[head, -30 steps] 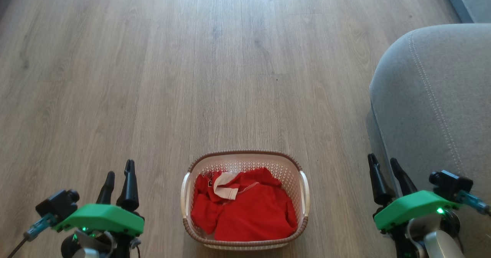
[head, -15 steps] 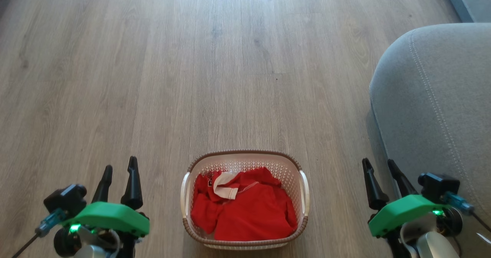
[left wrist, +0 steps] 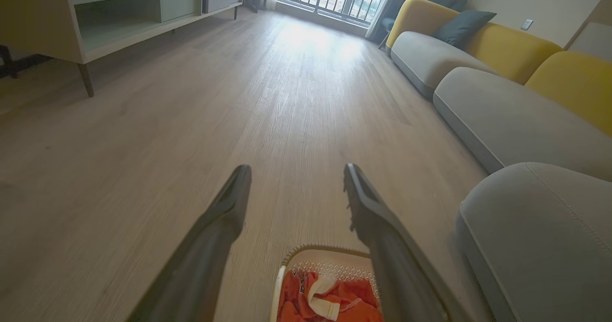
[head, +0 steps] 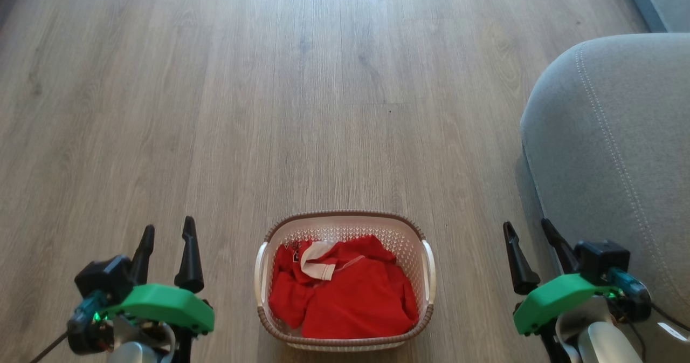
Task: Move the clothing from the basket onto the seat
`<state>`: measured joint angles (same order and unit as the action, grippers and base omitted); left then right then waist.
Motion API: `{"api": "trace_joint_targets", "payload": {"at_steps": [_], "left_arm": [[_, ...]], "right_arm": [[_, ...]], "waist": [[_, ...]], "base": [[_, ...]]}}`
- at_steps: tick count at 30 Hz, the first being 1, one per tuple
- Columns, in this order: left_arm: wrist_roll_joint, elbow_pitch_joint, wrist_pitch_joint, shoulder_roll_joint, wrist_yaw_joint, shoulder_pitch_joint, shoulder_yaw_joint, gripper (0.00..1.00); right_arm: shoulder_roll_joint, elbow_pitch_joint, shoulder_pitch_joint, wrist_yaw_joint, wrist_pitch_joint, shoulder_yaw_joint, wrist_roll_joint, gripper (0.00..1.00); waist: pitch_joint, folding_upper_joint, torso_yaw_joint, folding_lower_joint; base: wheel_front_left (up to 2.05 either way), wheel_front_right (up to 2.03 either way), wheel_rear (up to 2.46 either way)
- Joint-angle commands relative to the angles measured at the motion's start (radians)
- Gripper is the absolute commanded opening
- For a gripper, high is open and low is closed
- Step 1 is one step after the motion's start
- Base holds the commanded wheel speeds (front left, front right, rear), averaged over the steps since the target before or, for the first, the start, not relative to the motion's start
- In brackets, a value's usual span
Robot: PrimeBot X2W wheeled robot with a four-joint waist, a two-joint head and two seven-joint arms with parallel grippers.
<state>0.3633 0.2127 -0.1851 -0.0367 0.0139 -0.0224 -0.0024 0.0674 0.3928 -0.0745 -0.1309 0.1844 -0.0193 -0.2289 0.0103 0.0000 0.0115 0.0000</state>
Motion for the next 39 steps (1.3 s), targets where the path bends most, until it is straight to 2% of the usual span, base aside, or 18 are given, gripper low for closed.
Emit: {"api": "trace_joint_targets", "payload": {"at_steps": [1,20,39], "left_arm": [[-0.040,-0.042,-0.018,-0.012,0.009,-0.033,0.018,1.00],[-0.265,-0.031,-0.076,-0.013,0.015,-0.031,0.012,1.00],[-0.257,-0.018,-0.077,-0.013,0.001,-0.043,0.018,1.00]], "right_arm": [[0.013,-0.025,-0.050,0.000,0.018,-0.021,0.036,1.00],[-0.004,-0.015,-0.053,0.000,0.077,0.007,0.228,1.00],[-0.011,-0.027,-0.065,0.000,0.077,0.015,0.226,1.00]], "waist": [[0.001,0.0000,-0.001,0.0000],[0.007,0.0000,-0.010,0.0000],[0.041,0.0000,-0.027,0.0000]], "base": [[0.00,0.00,0.00],[0.00,0.00,0.00],[0.00,0.00,0.00]]}}
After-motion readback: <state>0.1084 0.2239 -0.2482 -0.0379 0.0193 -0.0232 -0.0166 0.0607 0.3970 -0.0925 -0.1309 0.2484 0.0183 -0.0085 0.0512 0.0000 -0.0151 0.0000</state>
